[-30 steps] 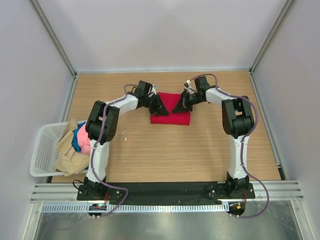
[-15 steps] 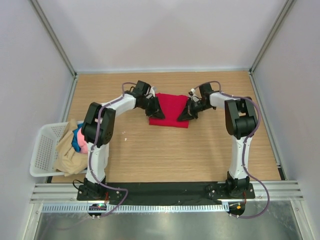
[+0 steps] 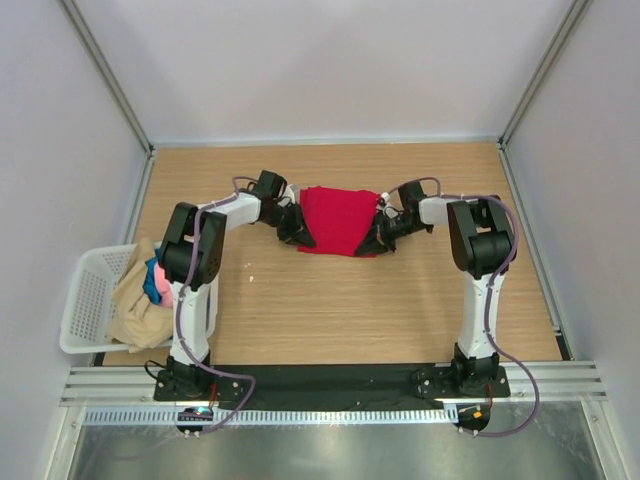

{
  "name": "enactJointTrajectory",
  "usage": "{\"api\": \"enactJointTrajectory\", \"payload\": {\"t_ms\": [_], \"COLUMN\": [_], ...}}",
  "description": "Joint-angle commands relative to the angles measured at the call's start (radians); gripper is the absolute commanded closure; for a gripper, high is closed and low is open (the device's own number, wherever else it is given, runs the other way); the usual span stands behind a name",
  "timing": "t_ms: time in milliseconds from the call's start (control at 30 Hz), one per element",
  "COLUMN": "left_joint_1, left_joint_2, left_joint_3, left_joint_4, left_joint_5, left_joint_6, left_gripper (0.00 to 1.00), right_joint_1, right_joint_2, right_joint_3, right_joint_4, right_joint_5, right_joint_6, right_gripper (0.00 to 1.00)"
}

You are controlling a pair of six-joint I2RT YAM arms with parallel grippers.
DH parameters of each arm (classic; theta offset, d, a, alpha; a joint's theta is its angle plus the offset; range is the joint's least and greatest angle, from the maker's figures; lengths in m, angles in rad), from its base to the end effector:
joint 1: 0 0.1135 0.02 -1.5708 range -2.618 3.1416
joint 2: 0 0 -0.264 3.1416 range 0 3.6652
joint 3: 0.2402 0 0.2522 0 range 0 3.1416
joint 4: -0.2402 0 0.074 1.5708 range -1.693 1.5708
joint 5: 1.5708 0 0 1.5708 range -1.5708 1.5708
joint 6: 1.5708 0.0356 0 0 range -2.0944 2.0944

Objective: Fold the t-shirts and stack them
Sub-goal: Fold the tshirt

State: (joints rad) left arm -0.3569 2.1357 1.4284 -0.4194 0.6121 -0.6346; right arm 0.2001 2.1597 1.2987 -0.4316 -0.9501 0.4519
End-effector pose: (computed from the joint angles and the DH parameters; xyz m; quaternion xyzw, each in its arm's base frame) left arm 0.3965 -0.1697 0.1298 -0.0630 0.9304 -0.3584 0.0449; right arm 0.3841 0.1074 0.0953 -0.0477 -0.8817 -0.4686 0.0283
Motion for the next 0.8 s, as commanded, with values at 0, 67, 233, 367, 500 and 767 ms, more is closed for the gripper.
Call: {"api": "enactJointTrajectory", "payload": {"t_ms": [0,67,233,367,500,767], "left_joint_1": [0.004,0.001,0.003,0.01,0.044,0.073], "left_joint_2": [-0.023,-0.072,-0.112,-0.056,0.088,0.138], "left_joint_3": [-0.043,-0.039,0.03,0.124,0.236,0.17], "left_joint_4": [-0.022,-0.021,-0.021,0.023,0.037,0.039], "left_joint_5": [-0.043,-0.026,0.026,0.049,0.087,0.023], "left_joint_6": [0.058,0.047,0.018,-0.019,-0.059,-0.027], "left_gripper": [0.83,0.81,0.79,0.78,0.79,0.8], "right_joint_1": [-0.03,-0.039,-0.047,-0.045,-0.05,-0.083], "right_joint_2": [-0.072,-0.101,-0.121,-0.042,0.066,0.247], "right_joint_3": [-0.032,-0.023,0.08,0.181,0.238,0.319], "right_joint_4": [-0.013,-0.036,-0.007,0.086,0.236,0.507], "right_joint_5": [0.019,0.02,0.002,-0.016,0.008,0.043], "right_joint_6": [-0.033,-0.035,0.031,0.157,0.272,0.422], "right_gripper": [0.99,0.99,0.99,0.99,0.99,0.99]}}
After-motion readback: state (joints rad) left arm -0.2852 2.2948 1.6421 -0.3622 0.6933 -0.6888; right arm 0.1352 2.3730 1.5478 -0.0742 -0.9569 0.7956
